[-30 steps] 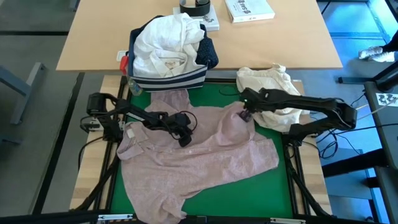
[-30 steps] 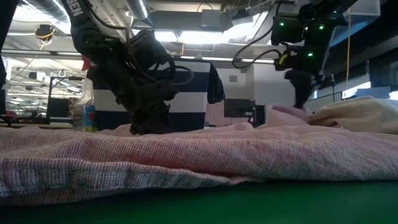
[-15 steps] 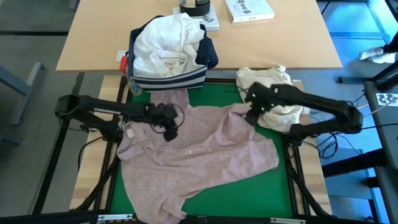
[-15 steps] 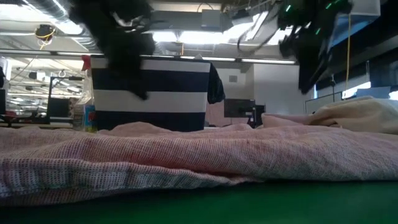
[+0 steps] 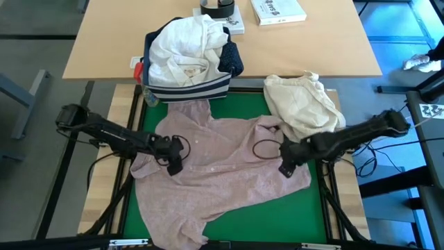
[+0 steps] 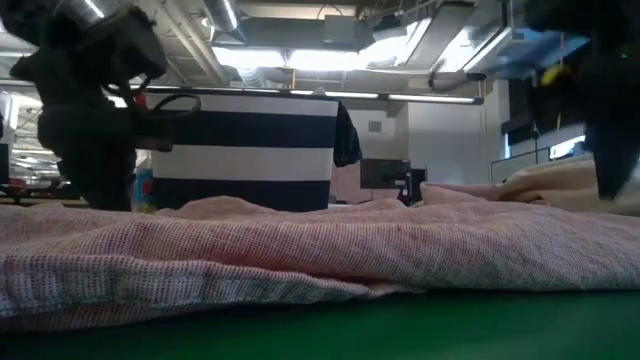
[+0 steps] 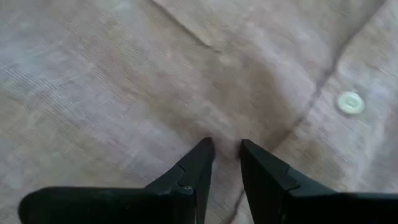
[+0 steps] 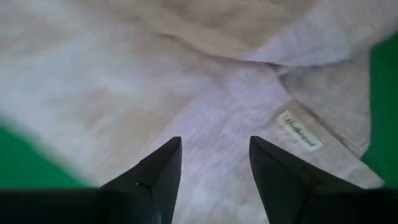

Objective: Fold laundry
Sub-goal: Fold the red polo

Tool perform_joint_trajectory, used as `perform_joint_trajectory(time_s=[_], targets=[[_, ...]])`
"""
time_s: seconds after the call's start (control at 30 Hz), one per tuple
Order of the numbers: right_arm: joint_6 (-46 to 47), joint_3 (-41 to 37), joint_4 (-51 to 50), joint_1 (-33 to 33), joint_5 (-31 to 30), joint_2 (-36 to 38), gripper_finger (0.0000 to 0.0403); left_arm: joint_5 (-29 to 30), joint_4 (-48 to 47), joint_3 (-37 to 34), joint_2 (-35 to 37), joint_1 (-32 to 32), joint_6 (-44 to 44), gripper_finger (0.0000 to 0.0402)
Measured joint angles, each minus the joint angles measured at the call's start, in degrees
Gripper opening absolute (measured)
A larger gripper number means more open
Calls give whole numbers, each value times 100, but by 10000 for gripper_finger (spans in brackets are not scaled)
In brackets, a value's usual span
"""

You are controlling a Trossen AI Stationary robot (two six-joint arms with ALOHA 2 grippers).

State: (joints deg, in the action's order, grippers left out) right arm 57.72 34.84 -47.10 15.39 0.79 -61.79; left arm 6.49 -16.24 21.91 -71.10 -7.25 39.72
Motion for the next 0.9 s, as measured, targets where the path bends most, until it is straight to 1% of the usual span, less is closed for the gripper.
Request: perform_joint_trajectory(time_s=[0.03, 0.1, 0.2, 0.27, 0.3, 0.4, 0.43, 0.53, 0.57, 0.63, 0.7, 0.77, 0.83, 0.9], targets=[[332, -180, 199, 117, -124, -86, 186, 2, 58, -75, 9, 0, 124, 84], [926, -539, 720, 332, -172, -297, 186, -30, 86, -138, 20, 0, 318, 84], [1590, -869, 1471, 736, 102, -612, 186, -94, -20, -132, 54, -25, 347, 84], [1840, -825, 1693, 1149, 486, -774, 185, -150, -326, -49, 107, -31, 384, 84], [1947, -762, 1744, 1375, 567, -831, 185, -144, -542, 24, 134, -33, 451, 84], [2174, -592, 1621, 2007, 768, -867, 185, 61, -1436, 286, 216, -22, 521, 84], [2296, -546, 1536, 2177, 918, -871, 185, 161, -1711, 362, 238, -2, 528, 84], [2709, -498, 948, 2575, 1320, -871, 185, 368, -2331, 501, 239, 96, 680, 84], [2800, -482, 789, 2672, 1393, -871, 185, 368, -2518, 522, 239, 137, 750, 84], [2868, -360, 719, 2822, 1485, -843, 185, 182, -2726, 559, 244, 197, 833, 84], [2799, -167, 714, 2917, 1356, -777, 185, -133, -2780, 691, 244, 221, 833, 84], [2593, 100, 577, 2930, 1095, -729, 185, -415, -2795, 1011, 270, 199, 805, 84], [2292, 454, 305, 2898, 727, -664, 185, -468, -2691, 1479, 300, 146, 701, 84], [1955, 831, -83, 2814, 153, -637, 185, -386, -2694, 1927, 343, 45, 527, 84]])
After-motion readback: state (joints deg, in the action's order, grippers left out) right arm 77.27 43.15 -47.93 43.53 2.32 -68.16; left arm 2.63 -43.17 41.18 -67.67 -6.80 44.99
